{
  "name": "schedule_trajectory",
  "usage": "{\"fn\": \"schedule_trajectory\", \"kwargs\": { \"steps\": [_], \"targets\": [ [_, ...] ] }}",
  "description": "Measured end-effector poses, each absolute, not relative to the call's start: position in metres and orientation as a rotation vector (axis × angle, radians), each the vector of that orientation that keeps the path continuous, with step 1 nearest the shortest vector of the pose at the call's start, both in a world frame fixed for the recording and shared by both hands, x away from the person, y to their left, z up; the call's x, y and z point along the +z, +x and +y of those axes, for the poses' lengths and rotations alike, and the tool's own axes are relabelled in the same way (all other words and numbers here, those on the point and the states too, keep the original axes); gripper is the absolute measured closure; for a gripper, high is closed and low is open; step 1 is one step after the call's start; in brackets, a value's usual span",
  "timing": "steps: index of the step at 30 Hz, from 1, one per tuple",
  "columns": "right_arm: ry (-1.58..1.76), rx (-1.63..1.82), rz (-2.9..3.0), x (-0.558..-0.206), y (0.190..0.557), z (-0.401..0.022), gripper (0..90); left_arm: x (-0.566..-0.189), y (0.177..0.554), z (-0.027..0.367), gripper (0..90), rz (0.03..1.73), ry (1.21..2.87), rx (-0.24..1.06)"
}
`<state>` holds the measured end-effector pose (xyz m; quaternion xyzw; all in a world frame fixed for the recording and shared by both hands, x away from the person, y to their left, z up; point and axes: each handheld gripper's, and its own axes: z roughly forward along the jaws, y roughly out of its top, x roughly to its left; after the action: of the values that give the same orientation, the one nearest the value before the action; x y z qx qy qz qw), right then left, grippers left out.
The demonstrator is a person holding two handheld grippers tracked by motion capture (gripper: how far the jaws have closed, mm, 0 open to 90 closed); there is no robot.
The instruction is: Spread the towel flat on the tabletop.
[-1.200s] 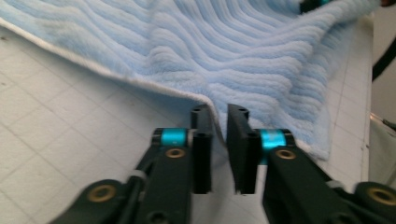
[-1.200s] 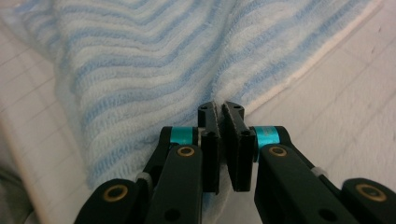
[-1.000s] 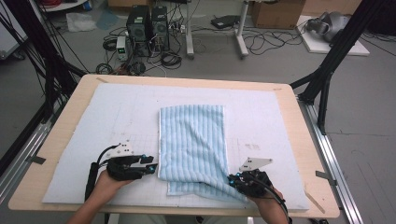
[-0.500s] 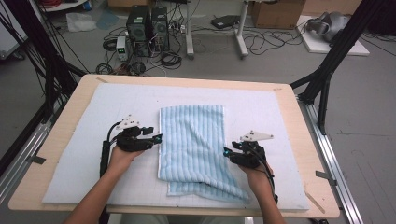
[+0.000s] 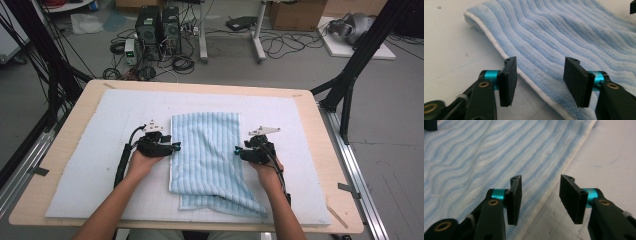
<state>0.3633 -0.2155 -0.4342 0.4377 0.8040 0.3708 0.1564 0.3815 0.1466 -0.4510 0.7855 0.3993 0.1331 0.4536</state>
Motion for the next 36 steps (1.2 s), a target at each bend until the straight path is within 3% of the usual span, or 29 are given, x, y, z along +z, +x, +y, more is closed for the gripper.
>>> {"fn": "schedule_trajectory", "kwargs": {
  "steps": [2,4,7,15,22,33,34,35,36],
  "targets": [
    [1.233,1.032,2.338,-0.440,0.366,-0.211,66.0,-0.451,0.380,0.143,60.9,0.949,1.979,0.321],
    [1.207,1.009,2.363,-0.442,0.367,-0.209,77.7,-0.451,0.377,0.139,80.2,0.899,2.035,0.339],
    [1.171,0.992,2.413,-0.439,0.362,-0.210,86.0,-0.450,0.375,0.139,88.2,0.912,2.039,0.301],
    [1.128,0.970,2.480,-0.432,0.342,-0.221,86.4,-0.440,0.359,0.141,88.4,0.870,2.111,0.125],
    [1.147,1.028,2.513,-0.433,0.315,-0.244,86.3,-0.442,0.339,0.151,88.3,0.853,2.054,0.051],
    [1.119,1.034,2.586,-0.434,0.290,-0.247,86.1,-0.443,0.321,0.157,87.4,0.788,2.072,-0.056],
    [1.120,1.025,2.588,-0.432,0.288,-0.247,85.6,-0.442,0.322,0.159,85.0,0.786,2.066,-0.043],
    [1.115,1.026,2.572,-0.430,0.290,-0.246,80.7,-0.441,0.324,0.160,59.3,0.801,2.056,-0.015],
    [1.116,1.031,2.560,-0.429,0.291,-0.246,76.8,-0.439,0.327,0.162,52.8,0.826,2.040,0.015]
  ]
}}
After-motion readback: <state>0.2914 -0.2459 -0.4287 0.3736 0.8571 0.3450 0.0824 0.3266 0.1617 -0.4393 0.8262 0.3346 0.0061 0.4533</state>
